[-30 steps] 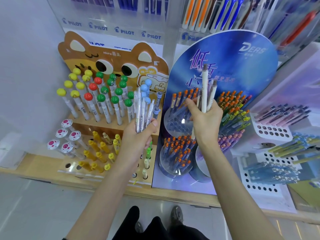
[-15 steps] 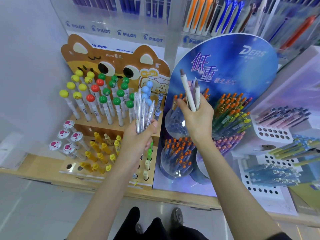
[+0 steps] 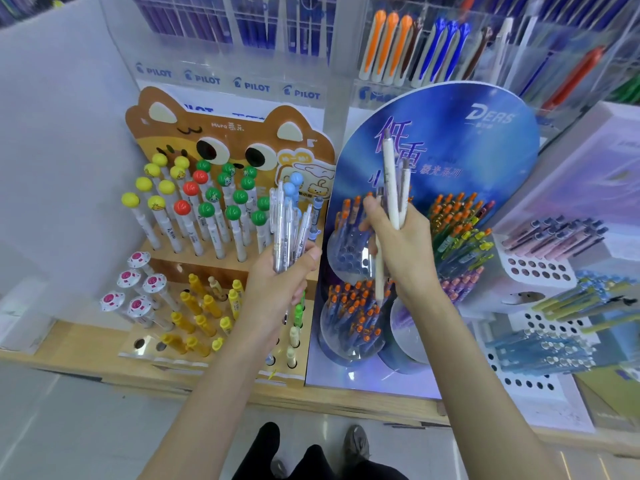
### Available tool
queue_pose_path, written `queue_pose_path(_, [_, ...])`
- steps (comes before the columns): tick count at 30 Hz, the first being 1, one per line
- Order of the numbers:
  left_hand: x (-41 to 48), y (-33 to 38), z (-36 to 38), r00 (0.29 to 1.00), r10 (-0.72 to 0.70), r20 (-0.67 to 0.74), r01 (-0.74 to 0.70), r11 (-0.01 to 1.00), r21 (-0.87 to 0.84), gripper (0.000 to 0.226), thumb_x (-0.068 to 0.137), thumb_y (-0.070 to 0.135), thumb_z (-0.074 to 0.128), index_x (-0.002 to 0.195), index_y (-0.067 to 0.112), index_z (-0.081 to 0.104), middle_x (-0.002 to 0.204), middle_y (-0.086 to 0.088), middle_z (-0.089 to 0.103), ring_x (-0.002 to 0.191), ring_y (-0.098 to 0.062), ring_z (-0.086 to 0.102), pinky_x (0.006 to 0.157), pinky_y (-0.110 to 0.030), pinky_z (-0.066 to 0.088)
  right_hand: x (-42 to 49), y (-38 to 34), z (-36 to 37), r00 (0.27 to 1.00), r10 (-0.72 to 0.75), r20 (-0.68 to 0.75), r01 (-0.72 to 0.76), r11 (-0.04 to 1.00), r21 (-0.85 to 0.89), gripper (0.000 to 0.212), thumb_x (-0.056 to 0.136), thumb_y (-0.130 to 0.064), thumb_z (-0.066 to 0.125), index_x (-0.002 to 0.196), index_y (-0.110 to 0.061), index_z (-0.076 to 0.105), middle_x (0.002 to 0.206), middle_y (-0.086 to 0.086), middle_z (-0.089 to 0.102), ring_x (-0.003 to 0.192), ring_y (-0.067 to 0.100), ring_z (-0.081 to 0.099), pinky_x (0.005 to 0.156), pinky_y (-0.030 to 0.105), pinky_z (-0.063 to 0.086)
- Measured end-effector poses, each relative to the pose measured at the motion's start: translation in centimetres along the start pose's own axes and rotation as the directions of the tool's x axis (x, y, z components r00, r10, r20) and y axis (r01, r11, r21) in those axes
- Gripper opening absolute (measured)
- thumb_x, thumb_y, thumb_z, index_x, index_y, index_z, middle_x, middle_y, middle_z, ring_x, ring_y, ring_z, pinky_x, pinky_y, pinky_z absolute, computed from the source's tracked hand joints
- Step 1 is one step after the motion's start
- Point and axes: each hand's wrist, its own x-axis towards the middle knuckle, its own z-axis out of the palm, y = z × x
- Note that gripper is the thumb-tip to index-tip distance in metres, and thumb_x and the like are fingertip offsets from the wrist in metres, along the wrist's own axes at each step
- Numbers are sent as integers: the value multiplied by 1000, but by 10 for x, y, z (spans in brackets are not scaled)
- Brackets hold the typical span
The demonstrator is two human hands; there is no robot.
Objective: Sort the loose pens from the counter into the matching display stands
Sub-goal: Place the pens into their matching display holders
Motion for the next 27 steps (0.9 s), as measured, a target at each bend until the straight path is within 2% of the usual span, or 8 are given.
queue_pose_path(4, [-3,3,6,999,6,38,-5,1000,-21,3,88,21,66,87,24,64,50,9,40,40,-5,32,38,-16,29,-27,-1,-12,950,153,272,-249,898,362,25,95,-36,52,95,-11,55,59,-5,52,48,11,46,48,22,40])
queue_pose_path(6, [-8,2,9,997,10,74,-8,1000,-22,4,87,21,67,85,24,65,50,9,40,40,-6,31,38,-17,28,-40,3,-15,930,196,312,-334,806,489,23,93,-33,53,98,-10,51,63,-3,48,53,13,45,55,25,42])
queue_pose_path(9, [-20,0,13,987,-8,163,13,999,-29,14,80,27,70,88,19,63,45,11,40,38,-4,31,37,-15,28,-55,9,-18,934,215,284,-350,707,614,19,90,-26,56,99,-10,51,66,0,46,58,13,46,59,26,46])
queue_pose_path(14, [-43,-8,19,956,-41,290,49,999,-19,34,59,25,76,89,15,62,59,14,61,44,1,51,42,-10,37,-79,17,-21,961,224,161,-273,694,666,17,86,-24,61,91,-10,52,68,2,53,64,16,54,65,30,51])
queue_pose_path(17, [-53,-20,20,935,-54,350,30,997,74,27,63,18,80,85,18,63,66,13,66,59,-1,62,51,-11,45,-92,17,-20,960,257,113,-256,636,728,23,80,-29,62,80,-8,52,66,5,54,59,16,56,55,31,53])
queue_pose_path(19, [-58,-25,21,925,-93,367,66,994,85,19,66,15,81,77,23,67,64,11,67,56,-1,62,48,-11,44,-100,17,-22,958,273,83,-239,608,757,24,79,-30,61,75,-8,52,64,4,54,55,14,56,50,28,52])
queue_pose_path(24, [-66,-36,25,930,-143,338,116,988,100,8,70,27,77,68,32,72,47,11,54,36,0,41,38,-11,30,-116,26,-38,949,313,46,-233,593,770,16,83,-26,59,84,-11,57,69,1,59,64,11,60,61,26,54])
queue_pose_path(27, [-69,-40,36,940,-81,333,39,991,129,11,74,23,78,68,29,71,52,9,60,44,-2,52,45,-12,39,-118,31,-47,937,345,50,-261,598,757,16,83,-23,60,89,-9,56,73,2,60,68,11,63,65,29,56])
